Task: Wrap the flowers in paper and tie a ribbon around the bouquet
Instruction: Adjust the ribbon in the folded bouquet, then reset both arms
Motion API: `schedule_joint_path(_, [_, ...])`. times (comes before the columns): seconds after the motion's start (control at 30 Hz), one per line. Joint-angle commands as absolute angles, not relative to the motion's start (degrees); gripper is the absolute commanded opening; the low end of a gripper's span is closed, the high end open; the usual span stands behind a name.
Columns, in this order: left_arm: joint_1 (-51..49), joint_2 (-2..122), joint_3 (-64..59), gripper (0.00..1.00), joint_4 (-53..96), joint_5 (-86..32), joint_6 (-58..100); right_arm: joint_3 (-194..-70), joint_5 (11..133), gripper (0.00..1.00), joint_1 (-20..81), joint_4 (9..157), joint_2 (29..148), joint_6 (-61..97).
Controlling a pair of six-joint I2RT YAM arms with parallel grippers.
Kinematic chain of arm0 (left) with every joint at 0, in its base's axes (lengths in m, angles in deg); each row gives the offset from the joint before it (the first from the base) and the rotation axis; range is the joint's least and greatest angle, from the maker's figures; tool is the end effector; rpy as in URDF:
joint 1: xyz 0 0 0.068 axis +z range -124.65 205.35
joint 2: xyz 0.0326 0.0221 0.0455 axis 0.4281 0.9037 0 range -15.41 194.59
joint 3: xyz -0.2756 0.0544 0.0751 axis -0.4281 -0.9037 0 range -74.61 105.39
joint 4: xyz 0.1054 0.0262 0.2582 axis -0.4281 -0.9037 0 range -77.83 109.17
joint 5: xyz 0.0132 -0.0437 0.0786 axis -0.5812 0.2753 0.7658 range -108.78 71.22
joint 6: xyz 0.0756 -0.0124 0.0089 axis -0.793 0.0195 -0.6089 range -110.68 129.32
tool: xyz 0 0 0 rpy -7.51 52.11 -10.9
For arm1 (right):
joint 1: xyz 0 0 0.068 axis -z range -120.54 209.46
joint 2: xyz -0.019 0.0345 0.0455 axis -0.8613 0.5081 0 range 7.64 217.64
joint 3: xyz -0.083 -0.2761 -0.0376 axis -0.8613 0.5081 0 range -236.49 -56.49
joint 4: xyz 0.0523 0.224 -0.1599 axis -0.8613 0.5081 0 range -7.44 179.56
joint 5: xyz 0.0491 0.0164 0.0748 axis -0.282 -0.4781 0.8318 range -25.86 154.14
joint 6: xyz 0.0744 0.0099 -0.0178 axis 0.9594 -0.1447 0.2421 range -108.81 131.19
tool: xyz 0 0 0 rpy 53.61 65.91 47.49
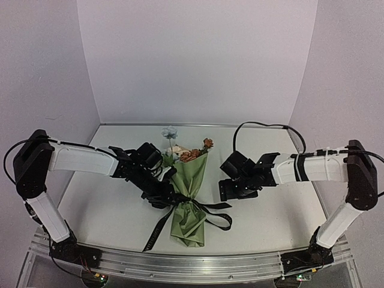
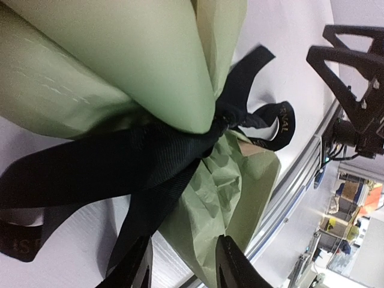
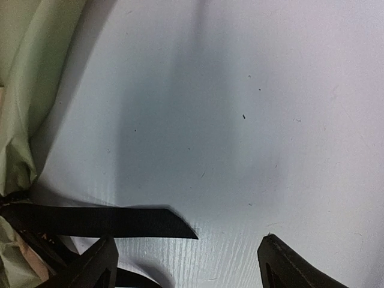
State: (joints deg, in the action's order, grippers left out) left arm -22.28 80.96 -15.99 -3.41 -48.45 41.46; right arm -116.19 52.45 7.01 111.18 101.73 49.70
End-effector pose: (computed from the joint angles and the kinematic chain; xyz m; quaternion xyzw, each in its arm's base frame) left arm 0.2203 -0.2895 0.1657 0.1908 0.9171 -0.3487 0.0311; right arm 0.2272 0.2737 0.1720 -0.0938 0.9631 0.0962 0.2334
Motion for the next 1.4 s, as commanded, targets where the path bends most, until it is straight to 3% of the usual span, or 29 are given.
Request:
schedule_joint_path(0.0, [-16.43, 70.73, -14.4, 0.59, -1.47, -40.89, 42.18, -116.22, 50.37, 0.98, 8.08, 113.07, 95.34, 48.13])
schedule_joint_path(0.1, [-11.34, 65.25, -15.31, 0.75, -0.1, -36.04, 42.56, -115.78, 49.58, 0.98, 9.09, 114.17, 92.25, 47.01])
schedule_joint_path(0.17, [-8.9, 63.26, -13.85, 0.92, -0.66, -32.58, 41.07, -115.3, 48.99, 0.98, 9.87, 115.03, 89.9, 46.64])
schedule_joint_path(0.23, [-6.63, 62.48, -11.75, 0.99, -1.65, -30.28, 40.59, -114.8, 47.6, 0.98, 10.63, 115.99, 87.57, 46.17])
schedule_joint_path(0.4, [1.21, 60.45, -9.97, 1.0, -1.45, -28.25, 41.95, -114.22, 41.15, 0.98, 11.16, 119.64, 81.56, 43.88])
schedule_joint_path(0.67, [1.85, 54.42, -10.09, 1.0, 0.68, -16.35, 39.11, -112.21, 35.84, 0.98, 11.33, 121.79, 74.35, 41.35])
schedule_joint_path(1.37, [1.88, 52.04, -8.85, 1.0, -2.96, -15.49, 36.16, -115.65, 36.21, 0.98, 11.35, 123.83, 75.99, 41.25])
